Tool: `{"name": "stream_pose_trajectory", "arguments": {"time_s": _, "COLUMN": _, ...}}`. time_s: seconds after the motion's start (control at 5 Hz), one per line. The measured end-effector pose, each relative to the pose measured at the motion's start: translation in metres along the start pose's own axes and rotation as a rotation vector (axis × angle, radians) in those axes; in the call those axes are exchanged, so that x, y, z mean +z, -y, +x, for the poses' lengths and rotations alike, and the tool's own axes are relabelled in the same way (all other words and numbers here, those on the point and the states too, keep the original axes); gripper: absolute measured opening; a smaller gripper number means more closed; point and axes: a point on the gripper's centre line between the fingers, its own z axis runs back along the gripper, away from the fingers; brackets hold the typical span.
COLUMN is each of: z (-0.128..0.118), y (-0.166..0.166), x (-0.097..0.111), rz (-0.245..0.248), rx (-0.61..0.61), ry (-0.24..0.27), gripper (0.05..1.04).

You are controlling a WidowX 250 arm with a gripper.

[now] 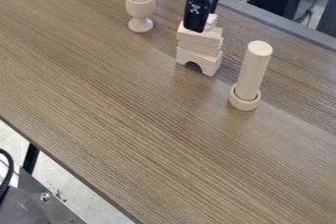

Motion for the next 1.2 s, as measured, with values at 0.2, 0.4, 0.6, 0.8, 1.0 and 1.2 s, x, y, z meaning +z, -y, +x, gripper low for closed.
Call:
{"name": "stream_pose_trajectory", "arguments": {"time_s": 0.2, "z": -0.001, "y": 0.003, "x": 0.0, "rz": -0.02, "rx": 0.016, "ry": -0.008, "gripper": 0.999}}
{"name": "stream_pose_trajectory", "arguments": {"time_s": 0.4, "z": 0.001, "y": 0.011, "x": 0.007, "rz": -0.05, "rx": 0.045, "ry": -0.012, "gripper": 0.999}}
{"name": "stream_pose_trajectory", "arguments": {"time_s": 0.6, "z": 0.002, "y": 0.012, "x": -0.004, "rz": -0.025, "rx": 0.048, "ry": 0.004, "gripper": 0.999}}
{"name": "stream_pose_trajectory", "arguments": {"time_s": 0.8, "z": 0.005, "y": 0.01, "x": -0.008, "rz": -0.011, "rx": 0.055, "ry": 0.01, "gripper": 0.999}}
{"name": "stream_pose_trajectory", "arguments": {"time_s": 1.0, "z": 0.005, "y": 0.005, "x": -0.016, "rz": 0.002, "rx": 0.056, "ry": 0.01, "gripper": 0.999}}
{"name": "stream_pose_trajectory", "arguments": {"time_s": 1.2, "z": 0.006, "y": 0.001, "x": -0.023, "rz": 0.013, "rx": 0.06, "ry": 0.009, "gripper": 0.999}}
